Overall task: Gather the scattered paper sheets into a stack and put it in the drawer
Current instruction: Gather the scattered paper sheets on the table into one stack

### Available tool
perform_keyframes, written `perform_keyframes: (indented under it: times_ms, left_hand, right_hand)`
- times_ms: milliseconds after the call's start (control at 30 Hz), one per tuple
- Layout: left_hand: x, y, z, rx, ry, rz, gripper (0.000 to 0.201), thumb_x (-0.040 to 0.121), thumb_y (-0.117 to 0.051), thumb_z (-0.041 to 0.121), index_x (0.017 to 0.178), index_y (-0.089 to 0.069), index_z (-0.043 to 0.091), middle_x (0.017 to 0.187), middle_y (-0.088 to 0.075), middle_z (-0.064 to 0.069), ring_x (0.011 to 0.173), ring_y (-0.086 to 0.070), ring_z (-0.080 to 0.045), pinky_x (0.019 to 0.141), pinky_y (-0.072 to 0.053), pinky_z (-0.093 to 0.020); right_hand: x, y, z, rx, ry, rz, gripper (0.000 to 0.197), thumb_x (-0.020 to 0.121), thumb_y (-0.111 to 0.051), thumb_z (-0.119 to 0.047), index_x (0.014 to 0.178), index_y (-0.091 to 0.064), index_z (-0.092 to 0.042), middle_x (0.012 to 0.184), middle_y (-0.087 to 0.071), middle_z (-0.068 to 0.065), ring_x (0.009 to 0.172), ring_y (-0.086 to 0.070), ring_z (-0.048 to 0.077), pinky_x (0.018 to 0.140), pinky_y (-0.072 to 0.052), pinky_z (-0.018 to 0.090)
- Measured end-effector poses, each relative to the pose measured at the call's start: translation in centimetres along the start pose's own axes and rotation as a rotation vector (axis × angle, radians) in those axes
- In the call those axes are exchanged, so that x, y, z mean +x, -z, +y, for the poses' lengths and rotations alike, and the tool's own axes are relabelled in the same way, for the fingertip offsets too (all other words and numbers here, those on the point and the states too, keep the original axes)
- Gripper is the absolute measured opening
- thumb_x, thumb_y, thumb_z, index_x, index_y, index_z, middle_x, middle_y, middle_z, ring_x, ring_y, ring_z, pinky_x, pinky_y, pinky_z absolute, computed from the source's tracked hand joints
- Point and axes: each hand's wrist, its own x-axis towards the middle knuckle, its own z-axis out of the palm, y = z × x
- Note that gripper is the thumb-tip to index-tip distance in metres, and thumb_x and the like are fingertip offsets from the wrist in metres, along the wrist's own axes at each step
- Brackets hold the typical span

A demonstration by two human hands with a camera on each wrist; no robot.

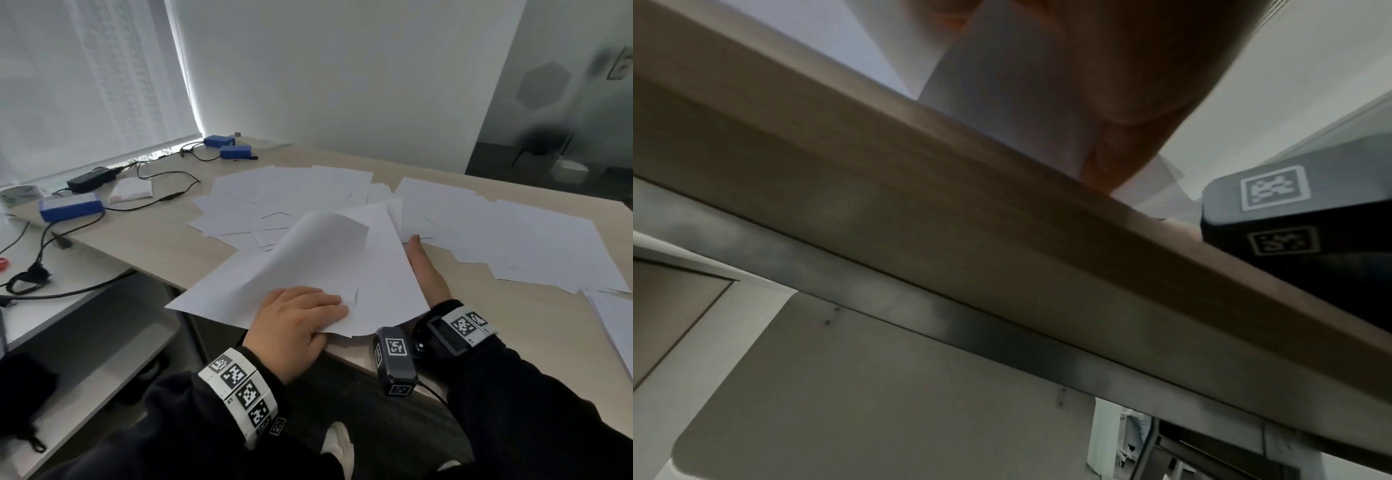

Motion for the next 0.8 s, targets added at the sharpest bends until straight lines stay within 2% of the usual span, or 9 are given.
perform_keyframes:
  times_ms: [33,100,167,233,433,567,633,733,800]
  left_hand:
    - [-0.1,0.0,-0.1,-0.002,-0.002,-0.009,0.046,0.074,-0.048,0.028,0.111,-0.071,0.04,0.117,-0.069,0.021,0.11,-0.065,-0.013,0.09,-0.047,-0.037]
    - [-0.2,0.2,-0.3,-0.013,-0.011,-0.015,0.045,0.073,-0.049,0.028,0.11,-0.072,0.04,0.117,-0.07,0.02,0.11,-0.065,-0.013,0.089,-0.05,-0.04]
    - [-0.3,0.3,-0.5,-0.017,-0.022,-0.007,0.043,0.074,-0.05,0.028,0.109,-0.072,0.039,0.116,-0.07,0.021,0.11,-0.064,-0.012,0.089,-0.051,-0.041]
    - [-0.6,0.5,-0.2,-0.025,-0.026,-0.001,0.038,0.076,-0.053,0.031,0.108,-0.072,0.038,0.113,-0.07,0.022,0.109,-0.064,-0.01,0.088,-0.051,-0.041]
    - [-1.1,1.5,0.2,-0.199,-0.113,0.157,0.024,0.084,-0.063,0.03,0.104,-0.075,0.033,0.107,-0.073,0.021,0.104,-0.066,-0.002,0.085,-0.053,-0.039]
    - [0.5,4.8,0.3,-0.304,-0.049,0.392,0.019,0.092,-0.06,0.029,0.101,-0.077,0.026,0.098,-0.071,0.023,0.092,-0.066,0.006,0.085,-0.053,-0.021]
    - [2.0,6.9,0.4,-0.371,0.053,0.498,0.019,0.092,-0.06,0.027,0.103,-0.074,0.032,0.095,-0.069,0.028,0.091,-0.066,0.007,0.084,-0.051,-0.015]
    - [4.3,9.4,0.6,-0.391,0.125,0.619,0.019,0.095,-0.063,0.019,0.104,-0.07,0.034,0.091,-0.065,0.032,0.089,-0.062,0.014,0.079,-0.043,-0.003]
    - [5.9,10.9,1.0,-0.44,0.129,0.705,0.016,0.096,-0.063,0.019,0.101,-0.07,0.032,0.087,-0.065,0.033,0.088,-0.061,0.014,0.08,-0.04,-0.003]
  right_hand:
    - [0.1,-0.1,0.2,0.004,0.002,-0.046,0.059,0.077,-0.067,-0.067,0.103,-0.068,-0.014,0.088,-0.076,0.011,0.081,-0.074,0.031,0.083,-0.055,0.044]
    - [0.1,-0.4,0.4,-0.046,0.05,-0.08,0.04,0.091,-0.064,-0.037,0.115,-0.066,-0.005,0.108,-0.072,0.022,0.096,-0.071,0.038,0.092,-0.053,0.052]
    - [-0.1,-0.7,0.6,-0.158,0.071,-0.063,0.026,0.093,-0.056,-0.006,0.112,-0.064,0.008,0.105,-0.071,0.028,0.085,-0.073,0.037,0.079,-0.058,0.045]
    - [-0.2,-0.9,0.6,-0.22,0.078,-0.058,0.025,0.09,-0.053,0.006,0.112,-0.061,0.014,0.096,-0.071,0.027,0.075,-0.072,0.036,0.068,-0.059,0.039]
    - [0.3,-0.5,0.5,-0.269,0.093,-0.042,0.016,0.089,-0.054,0.009,0.102,-0.065,0.006,0.088,-0.072,0.022,0.067,-0.072,0.031,0.057,-0.057,0.033]
    - [0.0,-0.4,0.3,-0.236,0.096,-0.044,0.012,0.091,-0.052,0.008,0.091,-0.063,0.003,0.068,-0.071,0.012,0.055,-0.069,0.023,0.047,-0.054,0.028]
    - [-0.3,-0.4,0.2,-0.224,0.091,-0.047,0.014,0.092,-0.05,0.005,0.095,-0.063,0.004,0.076,-0.073,0.016,0.064,-0.071,0.029,0.055,-0.057,0.034]
    - [-0.5,-0.3,0.1,-0.164,0.081,-0.033,0.026,0.09,-0.049,0.003,0.113,-0.059,0.01,0.105,-0.068,0.031,0.09,-0.066,0.043,0.087,-0.052,0.058]
    - [-0.6,-0.4,0.1,-0.15,0.081,-0.013,0.029,0.088,-0.05,0.003,0.114,-0.057,0.012,0.108,-0.065,0.034,0.091,-0.064,0.044,0.09,-0.049,0.061]
